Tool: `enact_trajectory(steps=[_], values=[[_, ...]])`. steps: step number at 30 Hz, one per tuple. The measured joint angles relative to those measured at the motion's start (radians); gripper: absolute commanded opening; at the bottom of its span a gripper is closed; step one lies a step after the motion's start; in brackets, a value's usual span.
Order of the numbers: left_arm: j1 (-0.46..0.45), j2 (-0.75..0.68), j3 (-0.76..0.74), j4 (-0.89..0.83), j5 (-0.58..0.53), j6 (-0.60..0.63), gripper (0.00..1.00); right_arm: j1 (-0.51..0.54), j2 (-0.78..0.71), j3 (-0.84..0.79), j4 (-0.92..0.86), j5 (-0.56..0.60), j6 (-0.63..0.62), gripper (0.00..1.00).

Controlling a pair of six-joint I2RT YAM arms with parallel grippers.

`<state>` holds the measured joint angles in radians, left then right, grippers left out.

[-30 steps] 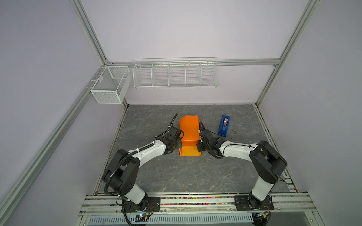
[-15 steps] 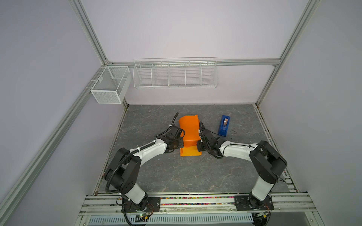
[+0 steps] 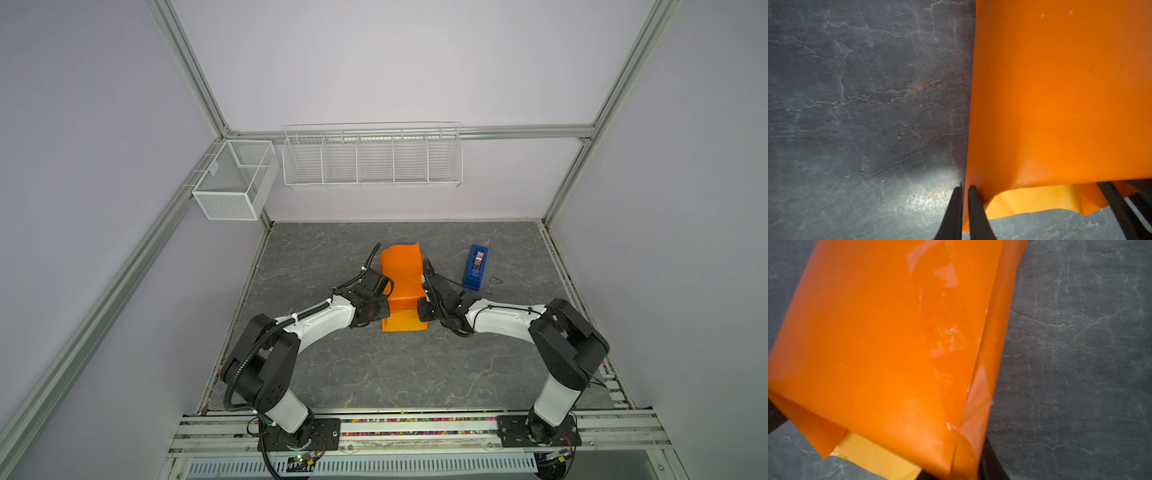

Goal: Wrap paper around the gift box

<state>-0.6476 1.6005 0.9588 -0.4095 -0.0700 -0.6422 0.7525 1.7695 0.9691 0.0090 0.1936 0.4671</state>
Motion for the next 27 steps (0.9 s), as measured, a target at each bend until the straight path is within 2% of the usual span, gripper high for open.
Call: enact_trajectory(steps=[14,27], values=[[0.0,0.041,-0.01,0.088,0.11,-0.031,0.1,0.0,0.0,0.0,0.0,0.0,0.0,0.23],[0.0,0.071,-0.03,0.159,0.131,-0.05,0.1,0.0,0.0,0.0,0.001,0.0,0.0,0.22]])
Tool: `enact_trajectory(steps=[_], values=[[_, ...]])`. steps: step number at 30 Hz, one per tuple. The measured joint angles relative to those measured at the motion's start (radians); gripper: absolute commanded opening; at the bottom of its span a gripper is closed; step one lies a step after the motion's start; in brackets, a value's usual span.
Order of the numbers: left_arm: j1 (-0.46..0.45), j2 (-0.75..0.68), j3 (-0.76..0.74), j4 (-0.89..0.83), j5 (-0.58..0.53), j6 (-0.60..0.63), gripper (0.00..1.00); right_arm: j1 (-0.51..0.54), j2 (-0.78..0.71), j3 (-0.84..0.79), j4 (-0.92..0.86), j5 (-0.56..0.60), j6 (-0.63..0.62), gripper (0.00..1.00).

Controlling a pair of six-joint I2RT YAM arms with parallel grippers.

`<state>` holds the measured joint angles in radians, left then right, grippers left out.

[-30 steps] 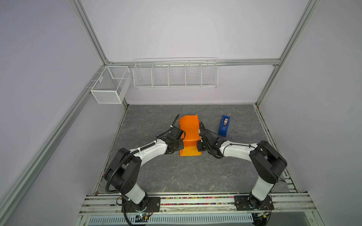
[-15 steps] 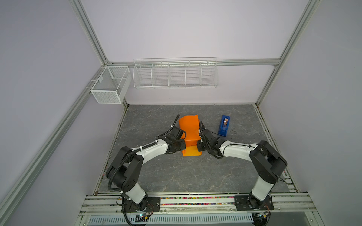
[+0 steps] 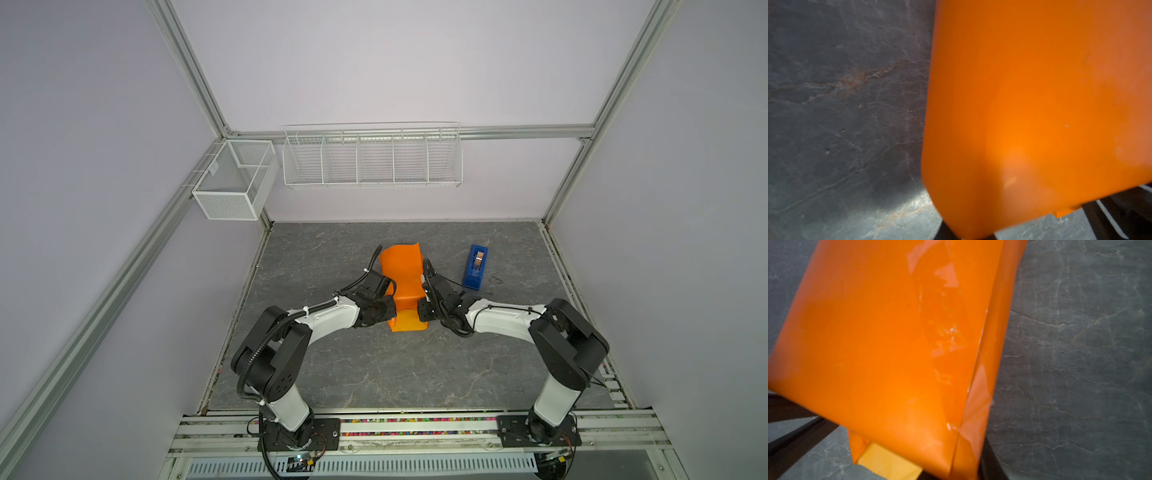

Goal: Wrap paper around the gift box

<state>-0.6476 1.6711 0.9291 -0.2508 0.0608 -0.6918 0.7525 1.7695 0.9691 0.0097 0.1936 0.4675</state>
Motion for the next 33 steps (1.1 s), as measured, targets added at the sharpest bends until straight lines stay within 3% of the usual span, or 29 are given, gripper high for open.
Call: enact_trajectory(steps=[8,13,19,33], values=[[0.0,-0.131,-0.065,-0.067,-0.1,-0.026,0.11,0.0,0.0,0.0,0.002,0.0,0.0,0.22],[0.0,-0.126,-0.063,-0.121,-0.164,-0.033,0.12,0.0,0.0,0.0,0.003,0.0,0.0,0.22],[0.0,-0.016,-0.029,-0.138,-0.169,-0.029,0.12,0.0,0.0,0.0,0.003,0.0,0.001,0.21],[0.0,-0.008,-0.027,-0.035,-0.104,0.023,0.11,0.0,0.0,0.0,0.003,0.0,0.003,0.21]])
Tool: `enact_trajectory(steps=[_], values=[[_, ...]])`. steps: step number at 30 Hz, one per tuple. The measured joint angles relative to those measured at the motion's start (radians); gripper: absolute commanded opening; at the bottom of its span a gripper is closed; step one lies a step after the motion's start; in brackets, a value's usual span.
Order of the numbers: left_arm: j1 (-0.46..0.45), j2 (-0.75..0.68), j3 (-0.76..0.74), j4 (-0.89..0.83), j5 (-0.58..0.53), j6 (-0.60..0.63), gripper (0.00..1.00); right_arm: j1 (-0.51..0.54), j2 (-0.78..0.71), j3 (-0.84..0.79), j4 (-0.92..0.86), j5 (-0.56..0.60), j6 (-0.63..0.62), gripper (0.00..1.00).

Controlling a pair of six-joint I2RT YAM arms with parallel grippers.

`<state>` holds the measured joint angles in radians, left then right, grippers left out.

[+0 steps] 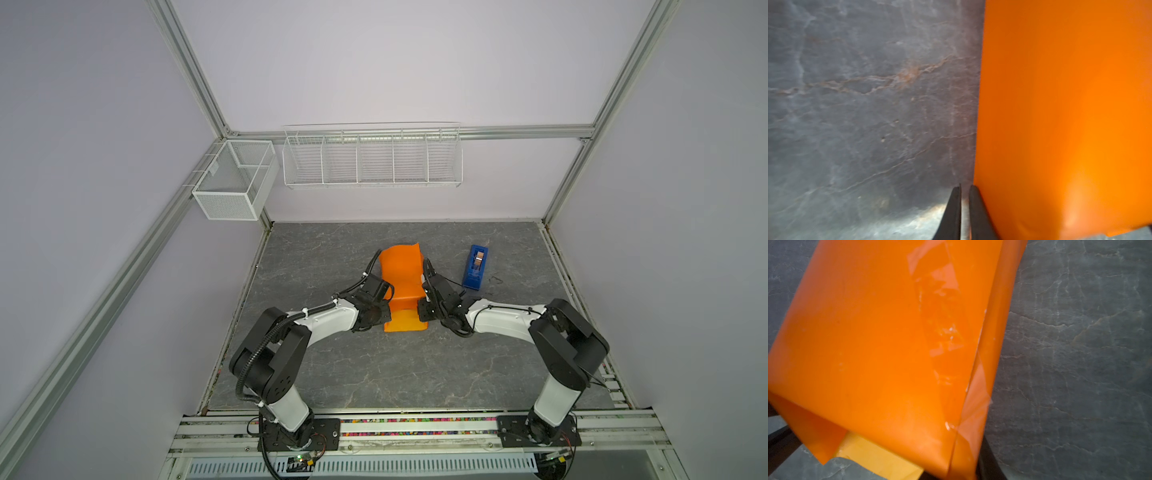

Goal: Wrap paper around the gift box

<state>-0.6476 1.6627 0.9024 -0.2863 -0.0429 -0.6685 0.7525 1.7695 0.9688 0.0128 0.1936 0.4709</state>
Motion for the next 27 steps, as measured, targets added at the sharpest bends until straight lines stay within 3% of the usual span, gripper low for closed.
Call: enact_trajectory(steps=[16,27], values=[[-0.001,0.0,0.0,0.049,0.068,-0.005,0.11,0.0,0.0,0.0,0.0,0.0,0.0,0.2],[-0.001,0.0,-0.024,0.141,0.125,-0.08,0.11,0.0,0.0,0.0,0.0,0.0,0.0,0.2]])
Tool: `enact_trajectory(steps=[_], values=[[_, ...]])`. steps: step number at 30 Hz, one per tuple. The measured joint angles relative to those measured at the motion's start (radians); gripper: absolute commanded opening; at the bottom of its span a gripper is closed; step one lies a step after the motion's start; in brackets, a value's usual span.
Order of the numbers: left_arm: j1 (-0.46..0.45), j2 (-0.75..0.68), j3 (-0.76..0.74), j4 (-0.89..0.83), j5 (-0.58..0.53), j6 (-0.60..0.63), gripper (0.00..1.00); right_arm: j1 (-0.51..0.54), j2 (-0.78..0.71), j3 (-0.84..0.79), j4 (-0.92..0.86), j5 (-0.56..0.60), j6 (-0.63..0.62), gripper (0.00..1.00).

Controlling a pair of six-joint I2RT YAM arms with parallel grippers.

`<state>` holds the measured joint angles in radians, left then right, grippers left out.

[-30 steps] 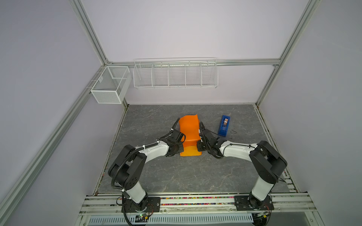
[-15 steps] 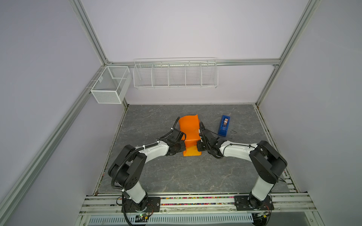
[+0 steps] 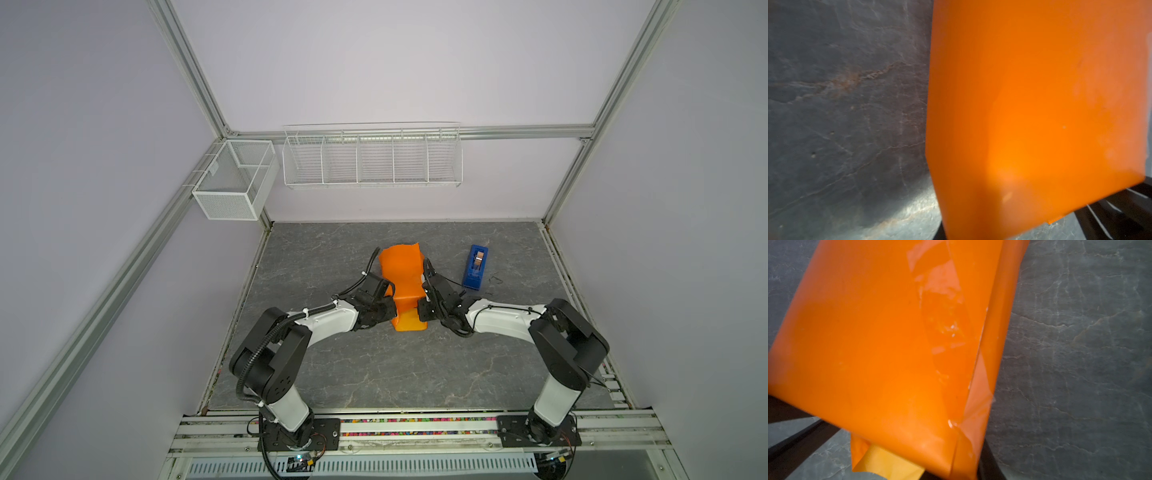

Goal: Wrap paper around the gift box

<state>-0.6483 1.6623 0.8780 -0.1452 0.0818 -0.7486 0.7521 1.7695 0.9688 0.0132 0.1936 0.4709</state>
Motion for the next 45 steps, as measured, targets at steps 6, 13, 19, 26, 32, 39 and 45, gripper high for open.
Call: enact_trajectory(steps=[6,13,19,26,32,39,45], values=[[0.0,0.0,-0.004,0.044,0.025,-0.036,0.11,0.0,0.0,0.0,0.0,0.0,0.0,0.2],[0.0,0.032,-0.007,0.1,0.05,-0.074,0.11,0.0,0.0,0.0,0.003,0.0,0.0,0.2],[0.0,0.058,-0.017,0.128,0.057,-0.1,0.11,0.0,0.0,0.0,0.003,0.0,0.0,0.2],[0.0,0.062,-0.02,0.144,0.05,-0.133,0.12,0.0,0.0,0.0,0.003,0.0,0.0,0.2],[0.0,0.084,-0.027,0.167,0.061,-0.159,0.15,0.0,0.0,0.0,0.003,-0.001,0.0,0.2],[-0.001,0.089,-0.038,0.179,0.075,-0.183,0.22,0.0,0.0,0.0,0.003,-0.001,0.0,0.2],[-0.002,0.08,-0.054,0.198,0.076,-0.195,0.15,0.0,0.0,0.0,0.003,-0.001,0.0,0.2]])
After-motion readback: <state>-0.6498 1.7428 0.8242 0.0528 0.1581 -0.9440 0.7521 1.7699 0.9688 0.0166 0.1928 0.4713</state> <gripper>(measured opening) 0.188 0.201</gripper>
